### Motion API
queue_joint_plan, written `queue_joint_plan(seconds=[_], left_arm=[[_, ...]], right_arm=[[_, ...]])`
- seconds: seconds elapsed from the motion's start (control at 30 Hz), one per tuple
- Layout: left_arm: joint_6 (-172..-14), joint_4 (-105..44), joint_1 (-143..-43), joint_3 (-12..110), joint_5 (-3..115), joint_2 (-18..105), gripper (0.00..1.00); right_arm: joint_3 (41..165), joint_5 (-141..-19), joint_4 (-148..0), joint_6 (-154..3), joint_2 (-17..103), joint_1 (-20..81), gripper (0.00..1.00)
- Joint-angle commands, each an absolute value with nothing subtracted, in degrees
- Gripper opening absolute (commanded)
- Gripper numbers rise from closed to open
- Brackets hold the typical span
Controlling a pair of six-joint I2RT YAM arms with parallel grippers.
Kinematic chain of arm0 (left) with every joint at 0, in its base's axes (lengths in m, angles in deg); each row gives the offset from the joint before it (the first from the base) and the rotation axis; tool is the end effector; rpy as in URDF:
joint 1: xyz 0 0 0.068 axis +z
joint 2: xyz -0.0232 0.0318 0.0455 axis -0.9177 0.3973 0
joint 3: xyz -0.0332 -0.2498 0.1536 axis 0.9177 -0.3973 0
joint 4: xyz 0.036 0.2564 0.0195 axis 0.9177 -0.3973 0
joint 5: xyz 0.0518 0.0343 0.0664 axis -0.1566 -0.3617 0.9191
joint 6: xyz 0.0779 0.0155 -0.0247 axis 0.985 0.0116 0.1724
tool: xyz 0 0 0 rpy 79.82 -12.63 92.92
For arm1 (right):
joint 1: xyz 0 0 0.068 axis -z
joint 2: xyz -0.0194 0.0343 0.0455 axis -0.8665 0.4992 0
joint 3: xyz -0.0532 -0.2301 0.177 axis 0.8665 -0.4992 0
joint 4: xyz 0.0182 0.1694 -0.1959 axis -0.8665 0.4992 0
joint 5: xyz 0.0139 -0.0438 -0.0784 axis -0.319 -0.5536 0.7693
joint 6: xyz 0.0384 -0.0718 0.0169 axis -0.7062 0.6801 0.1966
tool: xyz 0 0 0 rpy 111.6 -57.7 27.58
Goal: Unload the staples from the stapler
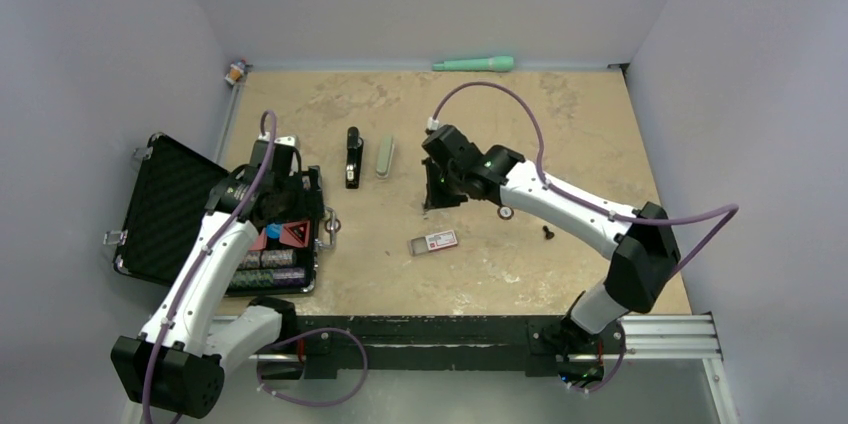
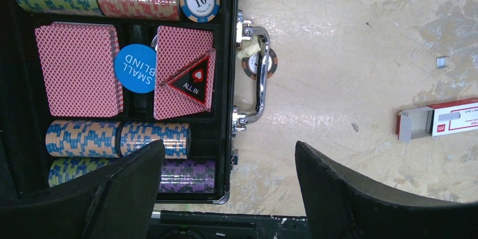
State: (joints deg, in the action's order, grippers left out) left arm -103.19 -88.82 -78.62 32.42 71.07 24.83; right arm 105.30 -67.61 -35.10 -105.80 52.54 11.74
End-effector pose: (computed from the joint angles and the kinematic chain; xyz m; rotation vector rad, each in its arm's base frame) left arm 0.1844 -0.0302 0.2831 -0.2563 2.5599 -0.0614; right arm 0.2454 0.2671 0.2900 -0.2177 2.5513 0.5168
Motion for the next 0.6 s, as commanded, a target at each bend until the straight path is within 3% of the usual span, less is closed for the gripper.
queue_joint_plan(seconds=[0.0,0.23,0.57], left_arm=[[-102.36,-86.85,-78.63,31.76,70.44,24.07,0.89],[-102.30,-86.46,-78.88,31.66,70.12,23.94,0.88],[-102.24,-86.39,-80.20,31.77,70.36,24.55,0.87]], right_arm=[[102.48,-70.04,-35.14,-112.15,49.85,6.17,0.00],[96.51,-69.93,-37.47,-119.16,49.08,0.64,0.00],[103.65,-63.44,-34.96,-117.82,60.31,0.59,0.00]])
